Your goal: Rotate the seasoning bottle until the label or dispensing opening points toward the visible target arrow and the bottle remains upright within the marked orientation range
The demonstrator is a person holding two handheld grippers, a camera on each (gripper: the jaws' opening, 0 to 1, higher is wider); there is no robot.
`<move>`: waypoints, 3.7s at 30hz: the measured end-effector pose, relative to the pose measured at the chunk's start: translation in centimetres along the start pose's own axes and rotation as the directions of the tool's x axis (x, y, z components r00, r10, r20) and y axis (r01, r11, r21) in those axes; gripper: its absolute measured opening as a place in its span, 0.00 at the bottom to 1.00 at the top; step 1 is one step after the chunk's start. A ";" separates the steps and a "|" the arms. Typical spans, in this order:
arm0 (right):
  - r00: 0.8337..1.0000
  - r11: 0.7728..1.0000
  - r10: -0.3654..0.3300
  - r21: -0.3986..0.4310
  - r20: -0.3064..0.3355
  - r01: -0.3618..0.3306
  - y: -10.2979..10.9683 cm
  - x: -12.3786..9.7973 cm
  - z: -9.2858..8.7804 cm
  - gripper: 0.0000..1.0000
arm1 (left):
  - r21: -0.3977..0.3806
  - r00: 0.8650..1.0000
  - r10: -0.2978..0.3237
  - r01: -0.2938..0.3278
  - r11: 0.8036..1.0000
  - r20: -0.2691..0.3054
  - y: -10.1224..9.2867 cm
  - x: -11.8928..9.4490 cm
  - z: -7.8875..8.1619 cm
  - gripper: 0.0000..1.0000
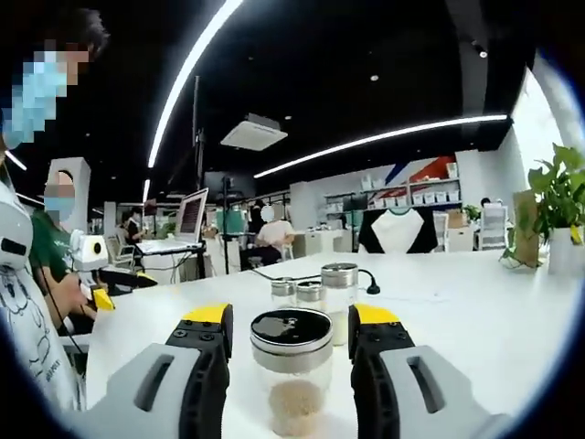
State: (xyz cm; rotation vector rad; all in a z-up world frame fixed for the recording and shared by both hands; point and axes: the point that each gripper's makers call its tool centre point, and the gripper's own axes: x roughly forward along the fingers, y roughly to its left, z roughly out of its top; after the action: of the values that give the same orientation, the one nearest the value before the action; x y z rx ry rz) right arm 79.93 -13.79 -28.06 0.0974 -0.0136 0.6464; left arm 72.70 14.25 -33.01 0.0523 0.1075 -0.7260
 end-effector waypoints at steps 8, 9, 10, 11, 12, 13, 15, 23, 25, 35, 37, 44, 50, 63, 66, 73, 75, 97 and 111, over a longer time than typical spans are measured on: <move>0.999 0.999 -0.048 -0.002 -0.021 0.048 0.7 -0.1 -0.9 0.51 | 0.009 1.000 0.000 0.000 1.000 -0.019 -0.2 0.3 -0.4 0.92; 0.998 0.999 -0.051 -0.008 -0.029 0.051 0.9 0.0 -1.0 0.51 | 0.011 1.000 0.001 0.000 1.000 -0.023 -0.2 0.4 -0.5 0.92; 0.998 0.999 -0.050 -0.015 -0.035 0.049 1.2 0.1 -1.1 0.51 | 0.011 1.000 0.001 -0.001 1.000 -0.024 -0.2 0.4 -0.5 0.92; 0.998 0.999 -0.052 -0.018 -0.034 0.051 1.3 0.1 -1.1 0.51 | 0.009 1.000 0.002 -0.002 1.000 -0.024 -0.1 0.4 -0.5 0.92; 0.998 0.998 -0.054 -0.028 -0.037 0.053 1.4 0.3 -1.2 0.51 | 0.008 1.000 0.003 -0.002 1.000 -0.024 -0.1 0.4 -0.6 0.92; 0.997 0.998 -0.060 -0.034 -0.041 0.058 1.4 0.3 -1.2 0.50 | 0.007 1.000 0.003 -0.003 1.000 -0.023 -0.1 0.4 -0.6 0.92; 0.996 0.996 -0.075 -0.050 -0.045 0.073 1.1 0.3 -1.4 0.46 | 0.006 1.000 0.004 -0.004 1.000 -0.024 -0.1 0.4 -0.6 0.92; 0.994 0.993 -0.093 -0.075 -0.058 0.088 0.5 0.1 -1.7 0.38 | -0.013 1.000 0.010 -0.010 1.000 -0.004 0.2 0.3 -0.3 0.92; 0.994 0.993 -0.090 -0.078 -0.060 0.086 0.2 0.0 -1.7 0.36 | -0.005 1.000 0.011 -0.011 1.000 -0.012 0.2 0.3 -0.5 0.92; 0.998 0.997 0.000 -0.081 -0.059 -0.005 0.1 -0.1 -1.7 0.35 | 0.000 1.000 -0.005 0.005 1.000 -0.024 -0.3 0.5 -0.7 0.92; 0.998 0.996 0.021 -0.083 -0.059 -0.026 0.0 -0.1 -1.7 0.35 | -0.001 1.000 -0.004 0.004 1.000 -0.025 -0.2 0.5 -0.7 0.91; 0.991 0.990 0.111 -0.081 -0.076 -0.117 -0.1 0.0 -1.7 0.34 | 0.000 1.000 -0.007 0.007 1.000 -0.025 -0.3 0.6 -0.7 0.91; 0.974 0.974 0.208 -0.070 -0.084 -0.214 -0.1 0.0 -1.7 0.34 | 0.001 0.999 -0.010 0.010 1.000 -0.030 -0.4 0.6 -0.9 0.91; 0.926 0.927 0.373 -0.019 -0.055 -0.374 -0.1 0.1 -1.9 0.34 | 0.007 0.999 -0.026 0.026 1.000 -0.044 -0.9 0.8 -1.3 0.89; 0.922 0.922 0.385 -0.014 -0.045 -0.386 0.0 0.1 -1.9 0.34 | 0.006 0.999 -0.033 0.033 0.999 -0.040 -1.1 0.8 -1.2 0.89; 0.920 0.920 0.389 -0.030 -0.039 -0.391 0.0 0.1 -1.9 0.35 | 0.011 0.999 -0.039 0.039 0.999 -0.038 -1.3 0.9 -1.0 0.89; 0.941 0.939 0.336 -0.069 -0.030 -0.338 -0.5 0.0 -1.6 0.38 | 0.011 0.999 -0.038 0.039 0.999 -0.038 -1.3 0.9 -1.0 0.89; 0.998 0.998 0.062 0.021 -0.013 -0.062 0.4 1.2 -0.6 0.56 | 0.004 0.999 -0.037 0.038 0.999 -0.037 -1.2 1.1 -1.1 0.89; 0.997 0.998 0.058 0.036 -0.041 -0.057 -0.4 1.8 -1.5 0.49 | 0.018 0.998 -0.059 0.060 0.998 -0.022 -2.1 1.3 -0.4 0.89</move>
State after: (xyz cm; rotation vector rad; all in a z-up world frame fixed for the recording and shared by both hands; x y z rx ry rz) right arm 81.61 -12.85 -29.48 0.1178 0.0352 0.7062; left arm 72.22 11.83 -33.54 0.0750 0.1234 -0.7860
